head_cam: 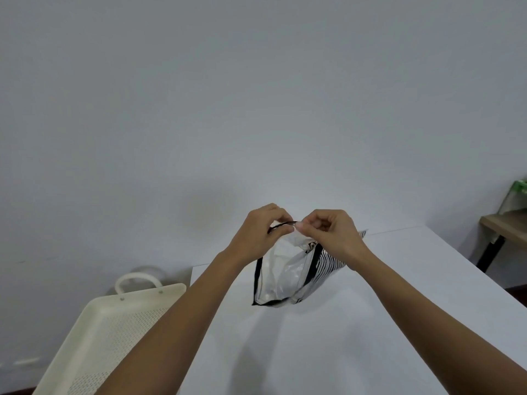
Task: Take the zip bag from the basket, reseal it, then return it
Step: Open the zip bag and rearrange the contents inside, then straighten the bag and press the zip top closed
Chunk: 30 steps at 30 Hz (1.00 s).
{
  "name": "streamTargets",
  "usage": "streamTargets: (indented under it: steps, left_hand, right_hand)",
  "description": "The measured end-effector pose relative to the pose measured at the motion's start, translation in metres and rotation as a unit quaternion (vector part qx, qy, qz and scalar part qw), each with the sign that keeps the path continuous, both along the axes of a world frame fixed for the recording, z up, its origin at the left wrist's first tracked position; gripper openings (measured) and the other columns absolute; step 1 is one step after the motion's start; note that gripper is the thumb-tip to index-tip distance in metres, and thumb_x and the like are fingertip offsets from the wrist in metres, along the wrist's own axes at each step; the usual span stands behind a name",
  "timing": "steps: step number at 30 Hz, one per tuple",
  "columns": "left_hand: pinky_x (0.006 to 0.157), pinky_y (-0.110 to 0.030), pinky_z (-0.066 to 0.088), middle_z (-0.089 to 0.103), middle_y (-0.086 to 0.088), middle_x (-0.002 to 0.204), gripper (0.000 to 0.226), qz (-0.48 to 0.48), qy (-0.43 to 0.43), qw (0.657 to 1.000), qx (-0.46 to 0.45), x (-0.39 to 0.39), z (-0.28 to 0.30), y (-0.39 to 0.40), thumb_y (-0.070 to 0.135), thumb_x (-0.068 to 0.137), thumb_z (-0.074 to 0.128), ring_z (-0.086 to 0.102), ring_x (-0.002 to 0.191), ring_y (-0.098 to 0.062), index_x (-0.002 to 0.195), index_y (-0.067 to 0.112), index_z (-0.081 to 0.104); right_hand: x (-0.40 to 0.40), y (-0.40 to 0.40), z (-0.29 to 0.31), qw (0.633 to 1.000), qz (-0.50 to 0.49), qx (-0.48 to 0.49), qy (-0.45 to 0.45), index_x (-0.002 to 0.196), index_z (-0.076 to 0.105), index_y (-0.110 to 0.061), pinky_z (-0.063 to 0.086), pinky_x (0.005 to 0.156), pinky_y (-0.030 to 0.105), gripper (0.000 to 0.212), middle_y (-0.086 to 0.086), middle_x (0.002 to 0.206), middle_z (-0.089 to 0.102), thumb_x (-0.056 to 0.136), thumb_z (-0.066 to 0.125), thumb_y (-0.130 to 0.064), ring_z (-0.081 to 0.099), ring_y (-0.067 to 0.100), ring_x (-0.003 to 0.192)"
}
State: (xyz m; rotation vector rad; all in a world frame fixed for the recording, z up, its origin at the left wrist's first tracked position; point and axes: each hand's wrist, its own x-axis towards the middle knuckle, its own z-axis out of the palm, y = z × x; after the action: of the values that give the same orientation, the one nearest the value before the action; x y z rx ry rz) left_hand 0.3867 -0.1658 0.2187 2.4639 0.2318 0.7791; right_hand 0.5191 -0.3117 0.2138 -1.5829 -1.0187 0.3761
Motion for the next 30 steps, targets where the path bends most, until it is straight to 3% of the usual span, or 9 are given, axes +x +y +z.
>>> streamTargets:
  steps: [4,7,10,12,14,19,22,26,30]
  left_hand:
    - [0.067,-0.026,0.056,0.067,0.001,0.079,0.004,0.020,-0.021,0.999,-0.041,0.003,0.007,0.001,0.017,0.089,0.068,0.067,0.072,-0.013,0.085,0.016,0.069]
    - [0.058,-0.031,0.061,0.067,-0.004,0.083,0.006,0.028,-0.041,0.992,-0.116,0.001,0.010,0.002,0.014,0.091,0.066,0.072,0.071,-0.019,0.085,0.014,0.067]
    - [0.060,-0.029,0.062,0.067,0.001,0.081,0.006,0.018,-0.035,0.985,-0.166,0.002,0.010,-0.002,0.013,0.092,0.064,0.072,0.070,-0.013,0.087,0.011,0.066]
    - [0.060,-0.028,0.061,0.066,0.004,0.080,0.005,0.014,-0.028,0.983,-0.178,0.002,0.009,-0.004,0.012,0.093,0.063,0.072,0.068,-0.006,0.089,0.010,0.065]
    - [0.060,-0.027,0.061,0.064,0.006,0.080,0.005,0.018,-0.031,0.982,-0.185,0.002,0.008,-0.005,0.010,0.094,0.061,0.069,0.066,-0.003,0.092,0.011,0.066]
    - [0.057,-0.023,0.059,0.064,0.002,0.082,0.015,0.044,-0.028,0.985,-0.163,-0.001,0.011,-0.003,0.006,0.092,0.060,0.064,0.066,-0.006,0.093,0.019,0.067]
    - [0.057,-0.026,0.061,0.068,0.002,0.077,0.012,0.054,-0.023,0.988,-0.141,-0.004,0.011,-0.001,0.010,0.091,0.063,0.069,0.072,-0.018,0.088,0.020,0.067]
    - [0.066,-0.040,0.060,0.072,-0.001,0.076,0.008,0.067,-0.007,0.994,-0.090,-0.008,0.010,0.004,0.015,0.091,0.065,0.071,0.076,-0.024,0.084,0.020,0.065]
    - [0.074,-0.041,0.058,0.071,0.005,0.075,0.004,0.079,-0.002,0.997,-0.019,-0.009,0.010,0.002,0.017,0.089,0.068,0.069,0.073,-0.015,0.085,0.018,0.067]
  right_hand:
    - [0.006,-0.008,0.002,0.997,-0.032,-0.024,0.070,0.087,0.077,-0.020,0.047,0.075,0.019,0.038,-0.009,0.083,0.074,0.091,0.055,-0.050,0.066,-0.002,0.077]
    - [0.012,-0.014,-0.004,0.993,-0.084,-0.059,0.052,0.086,0.071,-0.014,0.045,0.074,0.028,0.038,-0.005,0.080,0.063,0.093,0.054,-0.047,0.060,0.014,0.075]
    - [0.005,-0.015,-0.002,0.981,0.022,-0.088,0.174,0.081,0.072,-0.012,0.052,0.065,0.028,0.042,0.003,0.074,0.065,0.094,0.051,-0.047,0.063,0.015,0.065]
    - [0.003,-0.015,0.001,0.959,0.083,-0.091,0.257,0.096,0.074,-0.008,0.058,0.077,0.032,0.046,0.005,0.079,0.069,0.093,0.052,-0.047,0.068,0.019,0.073]
    - [0.004,-0.014,0.003,0.942,0.116,-0.074,0.307,0.110,0.068,0.002,0.055,0.090,0.039,0.050,0.011,0.091,0.066,0.090,0.059,-0.043,0.066,0.027,0.085]
    - [0.001,-0.013,0.008,0.934,0.153,-0.020,0.323,0.081,0.069,-0.008,0.058,0.068,0.025,0.026,0.005,0.079,0.069,0.073,0.072,-0.032,0.065,0.014,0.067]
    - [0.002,-0.010,0.011,0.957,0.101,0.011,0.273,0.071,0.069,-0.010,0.055,0.057,0.023,0.014,0.004,0.069,0.069,0.071,0.079,-0.020,0.063,0.013,0.060]
    - [0.007,-0.012,0.012,0.997,-0.019,-0.013,0.074,0.065,0.070,-0.015,0.048,0.061,0.025,0.015,0.000,0.055,0.062,0.068,0.085,-0.013,0.057,0.016,0.055]
    - [0.009,-0.011,0.011,0.981,-0.130,-0.039,-0.142,0.065,0.067,-0.019,0.046,0.056,0.027,0.014,-0.004,0.050,0.060,0.075,0.077,-0.017,0.062,0.021,0.048]
